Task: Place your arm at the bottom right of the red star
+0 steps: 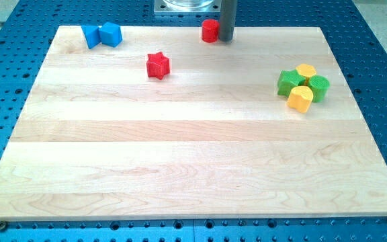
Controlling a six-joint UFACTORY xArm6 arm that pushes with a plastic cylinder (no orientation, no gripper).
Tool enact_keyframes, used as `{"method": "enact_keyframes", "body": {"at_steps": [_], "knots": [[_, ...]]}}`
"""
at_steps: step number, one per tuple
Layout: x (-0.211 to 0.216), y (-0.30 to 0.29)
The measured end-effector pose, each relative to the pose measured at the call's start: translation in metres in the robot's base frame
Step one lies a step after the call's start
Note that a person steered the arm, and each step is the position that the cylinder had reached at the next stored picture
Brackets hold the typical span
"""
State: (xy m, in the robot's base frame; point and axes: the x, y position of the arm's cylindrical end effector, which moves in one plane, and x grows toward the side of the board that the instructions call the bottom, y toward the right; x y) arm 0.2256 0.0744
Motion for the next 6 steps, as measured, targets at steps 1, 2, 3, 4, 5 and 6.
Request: {"method": "enact_keyframes", "body": {"at_steps": [1,2,3,4,5,6], "knots": [[0.018,0.001],[0.109,-0.046],[0.111,-0.048],[0.111,-0.048],[0.161,-0.064],[0.170,-0.185]]}}
